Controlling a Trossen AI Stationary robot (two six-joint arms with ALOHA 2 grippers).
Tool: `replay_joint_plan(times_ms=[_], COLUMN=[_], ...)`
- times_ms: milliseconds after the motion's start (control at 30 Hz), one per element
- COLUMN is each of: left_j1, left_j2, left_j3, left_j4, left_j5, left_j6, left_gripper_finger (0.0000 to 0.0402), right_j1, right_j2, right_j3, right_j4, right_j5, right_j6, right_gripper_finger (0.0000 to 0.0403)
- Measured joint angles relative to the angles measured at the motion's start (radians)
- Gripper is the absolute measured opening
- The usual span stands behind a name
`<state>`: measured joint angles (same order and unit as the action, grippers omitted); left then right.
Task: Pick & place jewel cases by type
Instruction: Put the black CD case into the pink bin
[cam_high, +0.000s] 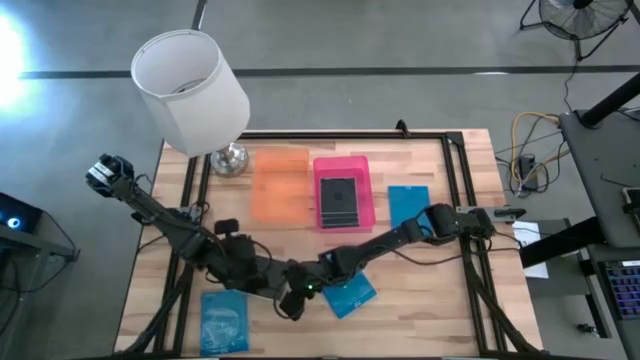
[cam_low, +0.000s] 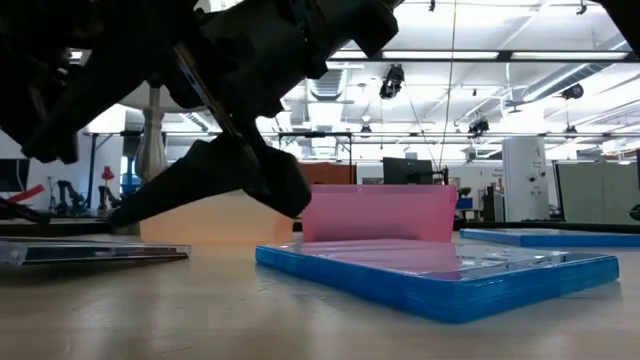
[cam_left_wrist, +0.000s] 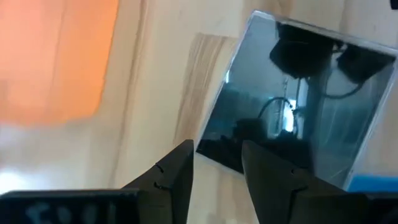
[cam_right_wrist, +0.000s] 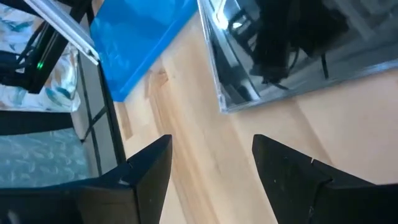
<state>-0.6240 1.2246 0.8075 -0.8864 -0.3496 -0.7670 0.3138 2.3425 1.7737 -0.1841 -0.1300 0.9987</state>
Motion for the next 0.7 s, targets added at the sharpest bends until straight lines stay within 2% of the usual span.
replay_joint_plan(times_ms=[100,300,400,500,633,700], left_j1=[-0.017,-0.080,-0.156,-0.216,-0.235,-0.235], left_j2=[-0.016,-0.124,-0.210,-0.302,-0.388,-0.403], left_j3=[-0.012,-0.063,-0.149,-0.272,-0.463,-0.551], left_j4=[0.002,0.007,0.041,0.192,0.530,0.645], left_j5=[0.000,0.000,0.000,0.000,0.000,0.015], left_j6=[-0.196,-0.756,-1.006,-1.163,-1.230,-1.260], left_gripper_finger=[0.0120,0.0120,0.0120,0.0120,0.0120,0.0120], right_j1=[-0.011,-0.032,-0.029,-0.027,-0.030,-0.030], right_j2=[0.000,0.000,0.000,0.000,0.001,0.000], right_j3=[0.000,0.002,-0.004,-0.028,-0.036,-0.036], right_j4=[-0.001,-0.004,0.001,0.003,0.001,0.007], right_j5=[0.002,0.002,-0.067,-0.101,-0.103,-0.103], right_j6=[-0.002,0.015,0.068,0.123,0.184,0.195], right_gripper_finger=[0.0219,0.0219,0.0219,0.0219,0.0219,0.0219])
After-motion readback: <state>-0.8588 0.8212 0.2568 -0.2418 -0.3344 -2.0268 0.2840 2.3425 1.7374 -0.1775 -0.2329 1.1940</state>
